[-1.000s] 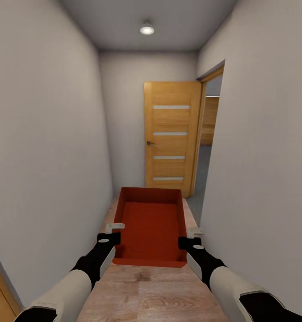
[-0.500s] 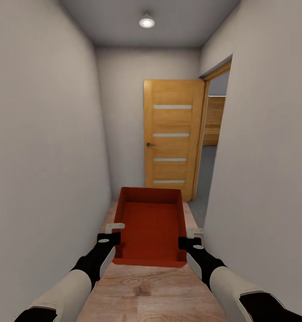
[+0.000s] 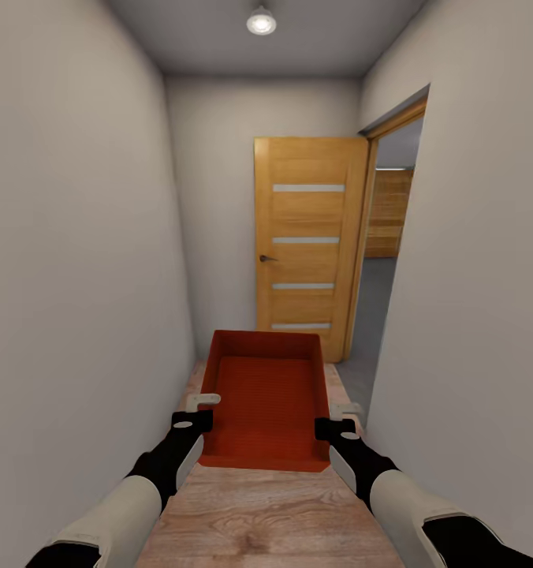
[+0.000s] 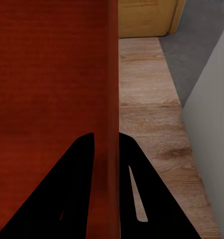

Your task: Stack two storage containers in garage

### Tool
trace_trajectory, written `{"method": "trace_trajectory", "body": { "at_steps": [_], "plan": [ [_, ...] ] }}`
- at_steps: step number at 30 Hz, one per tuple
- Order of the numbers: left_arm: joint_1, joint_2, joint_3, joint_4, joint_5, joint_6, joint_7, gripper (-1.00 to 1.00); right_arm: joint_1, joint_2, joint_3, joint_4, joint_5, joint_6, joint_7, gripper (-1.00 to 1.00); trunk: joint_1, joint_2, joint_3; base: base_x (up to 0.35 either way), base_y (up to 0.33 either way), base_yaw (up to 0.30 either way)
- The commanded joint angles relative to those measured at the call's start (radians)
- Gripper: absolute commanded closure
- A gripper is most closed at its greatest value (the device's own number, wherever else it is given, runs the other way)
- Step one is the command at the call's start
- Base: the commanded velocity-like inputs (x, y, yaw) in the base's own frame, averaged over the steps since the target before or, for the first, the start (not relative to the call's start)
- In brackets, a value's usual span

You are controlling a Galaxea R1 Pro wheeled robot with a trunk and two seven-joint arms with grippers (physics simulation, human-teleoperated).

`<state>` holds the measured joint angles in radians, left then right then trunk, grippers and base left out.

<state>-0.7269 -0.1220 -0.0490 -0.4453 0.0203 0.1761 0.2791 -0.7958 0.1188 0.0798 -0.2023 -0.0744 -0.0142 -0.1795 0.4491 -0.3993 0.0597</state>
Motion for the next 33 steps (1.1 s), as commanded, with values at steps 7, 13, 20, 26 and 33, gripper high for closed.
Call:
{"method": "trace_trajectory", "body": {
  "at_steps": [7,13,20,26,33],
  "plan": [
    [0.000,0.015,0.003,-0.003,-0.015,0.010,0.018,1.00,0.000,-0.026,-0.004,0.000,-0.001,-0.002,-0.006,1.00,0.001,-0.001,0.000,0.324,0.077,0.000],
    [0.000,0.015,0.003,-0.003,-0.016,0.010,0.018,1.00,0.000,-0.026,-0.004,0.000,-0.001,-0.003,-0.006,1.00,0.001,-0.001,0.000,0.324,0.074,0.000],
    [0.000,0.021,0.003,-0.003,-0.014,0.010,0.018,1.00,0.000,-0.025,-0.004,0.000,-0.001,-0.003,-0.006,1.00,0.001,-0.001,0.000,0.324,0.011,0.000],
    [0.000,0.021,0.003,-0.003,-0.014,0.010,0.018,1.00,0.000,-0.026,-0.005,0.000,-0.001,-0.003,-0.006,1.00,0.001,-0.001,0.000,0.324,0.000,0.000],
    [0.000,0.021,0.003,-0.003,-0.014,0.010,0.018,1.00,0.000,-0.026,-0.004,0.000,-0.001,-0.003,-0.006,1.00,0.001,-0.001,0.000,0.324,0.000,0.000]
  ]
}}
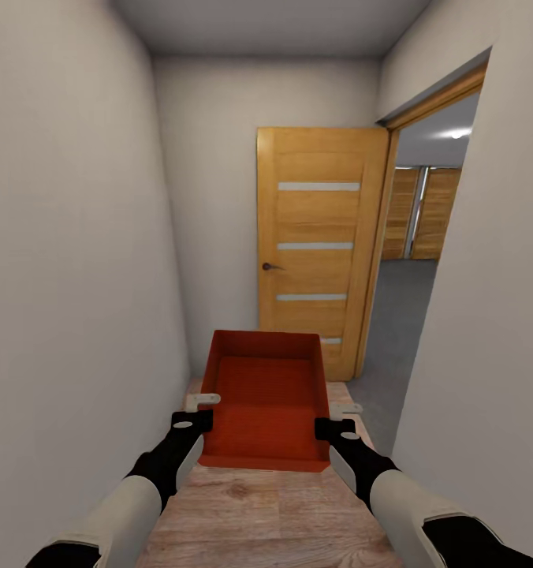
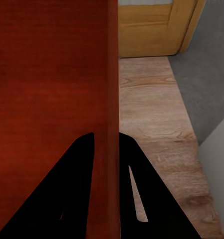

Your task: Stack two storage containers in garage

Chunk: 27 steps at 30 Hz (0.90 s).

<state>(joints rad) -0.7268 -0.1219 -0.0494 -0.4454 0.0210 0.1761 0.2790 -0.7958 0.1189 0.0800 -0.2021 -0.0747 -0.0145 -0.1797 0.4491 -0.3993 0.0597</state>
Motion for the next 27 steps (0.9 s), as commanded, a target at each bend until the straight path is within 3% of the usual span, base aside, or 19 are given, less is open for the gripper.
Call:
{"method": "trace_trajectory", "body": {
  "at_steps": [1,27],
  "plan": [
    [0.000,0.021,0.003,-0.003,-0.015,0.010,0.019,1.00,0.000,-0.026,-0.005,0.000,0.000,-0.002,-0.006,1.00,0.001,-0.001,0.000,0.324,0.000,0.000],
    [0.000,0.021,0.003,-0.003,-0.015,0.010,0.019,1.00,0.000,-0.027,-0.005,0.000,0.000,-0.001,-0.006,1.00,0.001,-0.001,0.000,0.324,0.000,0.000]
  ]
}}
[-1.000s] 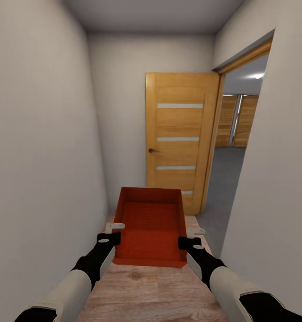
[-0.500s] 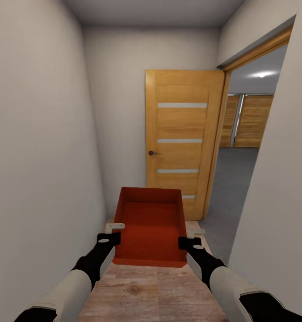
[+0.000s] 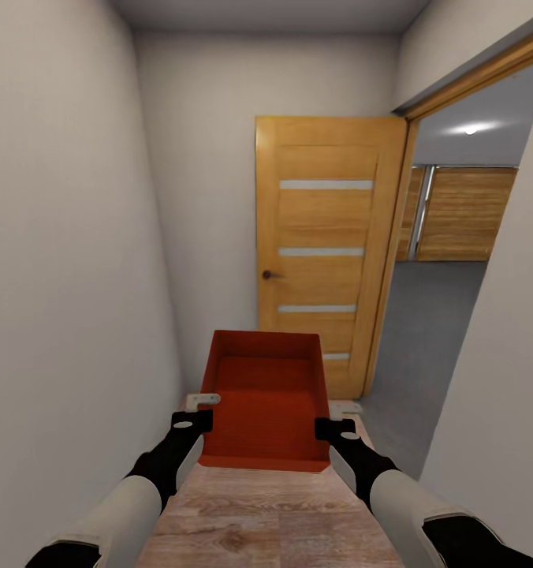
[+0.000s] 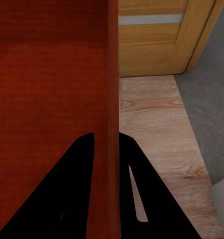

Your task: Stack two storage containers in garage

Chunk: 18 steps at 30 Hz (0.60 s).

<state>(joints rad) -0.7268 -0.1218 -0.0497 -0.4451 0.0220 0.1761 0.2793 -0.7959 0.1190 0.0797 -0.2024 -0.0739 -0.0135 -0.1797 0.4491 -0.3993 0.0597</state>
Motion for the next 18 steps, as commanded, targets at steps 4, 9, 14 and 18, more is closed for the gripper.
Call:
{"method": "trace_trajectory", "body": {
  "at_steps": [4,9,14,18],
  "plan": [
    [0.000,0.021,0.004,-0.003,-0.016,0.009,0.018,1.00,0.000,-0.027,-0.004,0.000,-0.001,-0.002,-0.006,1.00,0.001,-0.001,0.000,0.323,0.000,0.000],
    [0.000,0.021,0.004,-0.003,-0.016,0.009,0.018,1.00,0.000,-0.027,-0.005,0.000,-0.001,-0.002,-0.006,1.00,0.001,-0.001,0.000,0.324,0.000,0.000],
    [0.000,0.021,0.004,-0.003,-0.016,0.009,0.018,1.00,0.000,-0.026,-0.004,0.000,-0.001,-0.003,-0.006,1.00,0.001,-0.001,0.000,0.324,0.000,0.000],
    [0.000,0.021,0.004,-0.003,-0.016,0.009,0.018,1.00,0.000,-0.026,-0.004,-0.004,-0.001,-0.003,-0.005,1.00,0.001,-0.001,0.000,0.323,0.000,0.000]
  ]
}}
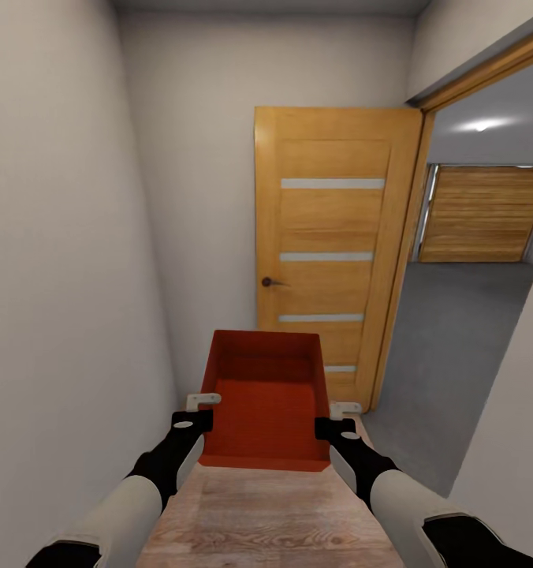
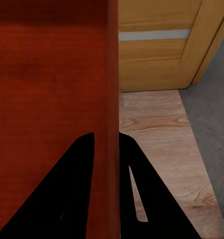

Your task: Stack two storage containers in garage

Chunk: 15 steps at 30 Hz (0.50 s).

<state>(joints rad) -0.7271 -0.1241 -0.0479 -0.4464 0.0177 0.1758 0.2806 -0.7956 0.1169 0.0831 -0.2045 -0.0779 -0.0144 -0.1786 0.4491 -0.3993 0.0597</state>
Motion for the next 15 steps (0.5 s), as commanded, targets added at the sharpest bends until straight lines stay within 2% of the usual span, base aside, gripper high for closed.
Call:
{"method": "trace_trajectory", "body": {
  "at_steps": [1,9,15],
  "plan": [
    [0.000,0.023,0.002,-0.002,-0.012,0.010,0.017,1.00,0.000,-0.025,-0.008,-0.002,0.002,-0.002,-0.006,1.00,0.001,-0.001,0.000,0.323,0.000,0.000],
    [0.000,0.023,0.002,-0.002,-0.012,0.010,0.017,1.00,0.000,-0.024,-0.008,-0.003,0.002,-0.001,-0.006,1.00,0.001,-0.001,0.000,0.323,0.000,-0.004],
    [0.000,0.023,0.002,-0.002,-0.012,0.010,0.023,1.00,0.000,-0.021,-0.006,-0.001,0.002,0.001,-0.006,1.00,0.001,-0.001,0.000,0.324,0.000,-0.163]
  ]
}}
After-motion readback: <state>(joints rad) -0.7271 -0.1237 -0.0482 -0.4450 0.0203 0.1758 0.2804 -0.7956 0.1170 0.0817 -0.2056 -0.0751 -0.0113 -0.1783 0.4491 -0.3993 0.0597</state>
